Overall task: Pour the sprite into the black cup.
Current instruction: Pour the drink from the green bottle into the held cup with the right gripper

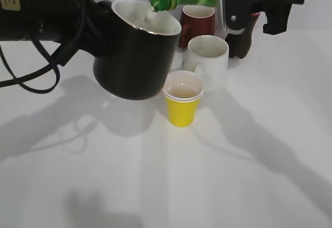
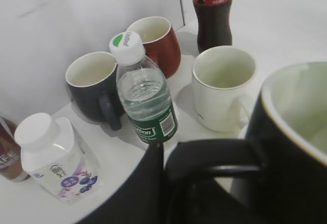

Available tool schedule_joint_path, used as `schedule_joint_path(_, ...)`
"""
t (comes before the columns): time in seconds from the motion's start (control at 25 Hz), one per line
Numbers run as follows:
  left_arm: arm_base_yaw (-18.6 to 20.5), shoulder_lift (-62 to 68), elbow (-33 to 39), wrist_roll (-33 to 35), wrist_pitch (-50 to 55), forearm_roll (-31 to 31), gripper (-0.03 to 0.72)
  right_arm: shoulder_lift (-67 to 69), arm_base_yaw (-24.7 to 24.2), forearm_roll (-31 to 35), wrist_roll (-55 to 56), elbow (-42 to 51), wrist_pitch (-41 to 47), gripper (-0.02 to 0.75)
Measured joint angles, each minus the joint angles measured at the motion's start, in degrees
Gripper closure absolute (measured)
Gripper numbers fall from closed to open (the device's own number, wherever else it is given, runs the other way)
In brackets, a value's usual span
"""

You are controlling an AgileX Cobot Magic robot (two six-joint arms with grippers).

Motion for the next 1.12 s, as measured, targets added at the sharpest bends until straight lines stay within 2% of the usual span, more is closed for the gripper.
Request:
schedule_joint_path(0.2,-1.4,0.7,0.0,0.0,0.6,0.7,0.647,0.0,0.0,-5.6,-0.1,0.0,0.0,0.324)
schedule_joint_path(0.48,-1.6,0.9,0.0,0.0,1.0,1.0,0.647,0.0,0.0,-10.0,-0.2,0.0,0.3,0.324)
schedule_joint_path(0.84,-1.6,0.9,0.0,0.0,1.1,1.2,0.647,0.0,0.0,-10.4,-0.3,-0.1,0.3,0.324)
schedule_joint_path(1.12,-1.6,0.9,0.0,0.2,1.2,1.3,0.647,0.0,0.0,-5.3,-0.3,-0.2,0.6,0.324)
